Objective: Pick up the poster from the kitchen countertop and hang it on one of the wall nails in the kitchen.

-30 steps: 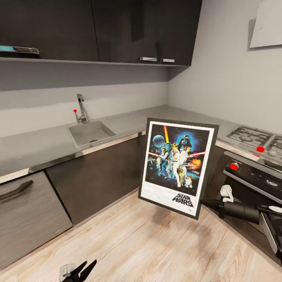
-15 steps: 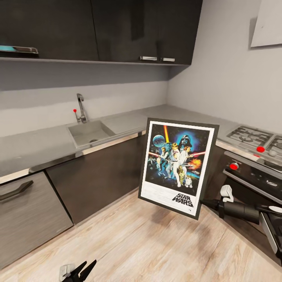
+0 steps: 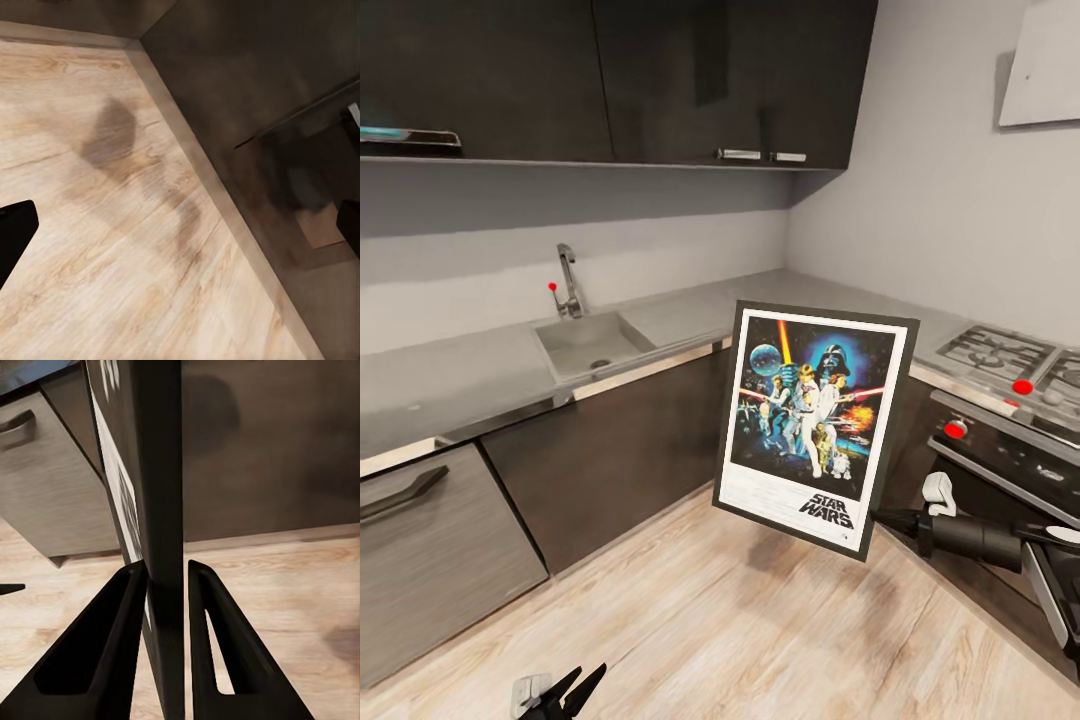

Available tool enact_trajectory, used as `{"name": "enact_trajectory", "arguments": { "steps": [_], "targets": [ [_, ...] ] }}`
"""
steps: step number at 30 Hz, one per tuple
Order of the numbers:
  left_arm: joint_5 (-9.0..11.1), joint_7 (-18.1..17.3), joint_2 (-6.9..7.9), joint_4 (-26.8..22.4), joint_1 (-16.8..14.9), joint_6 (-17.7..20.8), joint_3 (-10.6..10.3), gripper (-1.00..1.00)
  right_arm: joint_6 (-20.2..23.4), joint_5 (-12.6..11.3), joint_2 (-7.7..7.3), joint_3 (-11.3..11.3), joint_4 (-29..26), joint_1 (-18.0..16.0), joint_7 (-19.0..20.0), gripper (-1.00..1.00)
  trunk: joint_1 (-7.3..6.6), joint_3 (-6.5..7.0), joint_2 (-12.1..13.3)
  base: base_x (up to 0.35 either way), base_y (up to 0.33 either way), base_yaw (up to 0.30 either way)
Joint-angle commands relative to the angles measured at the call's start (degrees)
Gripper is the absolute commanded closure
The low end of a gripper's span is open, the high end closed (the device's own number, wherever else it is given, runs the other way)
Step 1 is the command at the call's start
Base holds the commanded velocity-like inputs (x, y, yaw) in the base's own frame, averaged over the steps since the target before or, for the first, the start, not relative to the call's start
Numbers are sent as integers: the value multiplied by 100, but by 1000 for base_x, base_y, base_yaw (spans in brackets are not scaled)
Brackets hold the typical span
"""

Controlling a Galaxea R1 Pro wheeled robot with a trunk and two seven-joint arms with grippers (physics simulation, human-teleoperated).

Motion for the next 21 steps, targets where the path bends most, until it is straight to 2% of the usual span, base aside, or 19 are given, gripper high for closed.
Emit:
{"name": "enact_trajectory", "arguments": {
  "steps": [1,10,15,21],
  "targets": [
    [42,-10,1,3,-4,-32,-48,-100,73,-14,4,-3,-2,-4,30,100,0,-10,-3,0,0,56],
    [42,-10,1,3,-4,-32,-47,-100,73,-14,55,2,-12,-4,22,100,0,-77,-3,0,1,106],
    [41,-11,5,3,-4,-32,-47,-100,73,-11,56,0,-8,-4,21,100,0,-116,-3,-54,107,122],
    [42,-10,4,3,-4,-32,-47,-100,73,-20,56,-7,4,-4,28,100,-132,-13,237,-4,6,10]
  ]
}}
